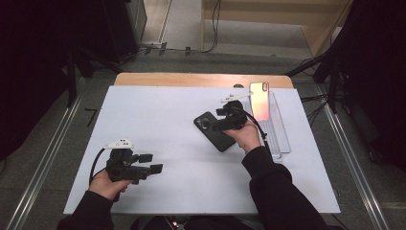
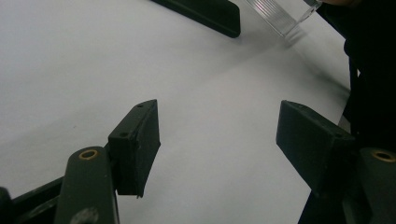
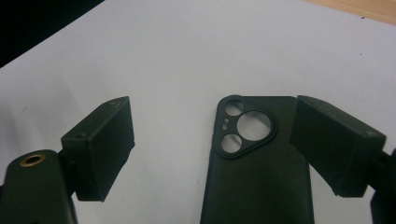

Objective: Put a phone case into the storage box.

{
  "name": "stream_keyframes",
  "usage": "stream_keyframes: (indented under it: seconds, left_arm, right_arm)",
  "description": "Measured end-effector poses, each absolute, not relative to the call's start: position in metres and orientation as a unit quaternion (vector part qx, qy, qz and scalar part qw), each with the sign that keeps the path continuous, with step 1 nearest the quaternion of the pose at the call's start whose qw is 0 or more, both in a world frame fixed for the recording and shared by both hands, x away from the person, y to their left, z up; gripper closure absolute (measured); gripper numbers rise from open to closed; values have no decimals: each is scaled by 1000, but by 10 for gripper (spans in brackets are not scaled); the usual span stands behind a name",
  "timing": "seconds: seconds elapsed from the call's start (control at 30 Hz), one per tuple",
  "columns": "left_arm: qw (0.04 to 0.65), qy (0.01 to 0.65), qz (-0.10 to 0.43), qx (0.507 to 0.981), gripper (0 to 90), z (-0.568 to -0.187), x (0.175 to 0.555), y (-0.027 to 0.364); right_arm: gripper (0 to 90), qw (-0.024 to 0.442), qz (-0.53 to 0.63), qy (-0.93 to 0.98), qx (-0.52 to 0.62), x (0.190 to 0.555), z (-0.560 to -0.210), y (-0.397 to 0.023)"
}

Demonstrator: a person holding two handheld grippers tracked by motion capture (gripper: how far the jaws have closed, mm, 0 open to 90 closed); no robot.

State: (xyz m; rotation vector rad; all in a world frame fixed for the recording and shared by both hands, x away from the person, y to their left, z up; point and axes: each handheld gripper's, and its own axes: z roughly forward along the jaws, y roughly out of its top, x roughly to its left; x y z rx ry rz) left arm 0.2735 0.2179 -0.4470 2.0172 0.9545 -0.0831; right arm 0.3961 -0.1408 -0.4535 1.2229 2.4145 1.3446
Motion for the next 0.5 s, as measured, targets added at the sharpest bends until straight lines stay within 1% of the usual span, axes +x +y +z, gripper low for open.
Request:
stream_keyframes:
  seconds: [0.07, 0.13, 0.17, 0.2, 0.37, 0.5]
  left_arm:
    - [440, 384, -34, 811, 306, -447, 273, 218]
    - [439, 384, -34, 811, 307, -447, 274, 218]
    - [439, 385, -34, 812, 306, -447, 274, 218]
    - [438, 384, -34, 812, 306, -447, 274, 218]
    - [439, 383, -33, 812, 306, -447, 274, 218]
    - [440, 384, -33, 811, 307, -447, 273, 218]
  right_arm:
    - [123, 62, 442, 798, 405, 398, -456, -140]
    - [90, 64, 440, 800, 403, 399, -458, -139]
    - [61, 57, 439, 799, 407, 400, -459, -139]
    - [0, 52, 442, 798, 406, 401, -460, -139]
    - [0, 52, 429, 800, 418, 404, -466, -139]
    - [0, 67, 430, 795, 423, 405, -469, -139]
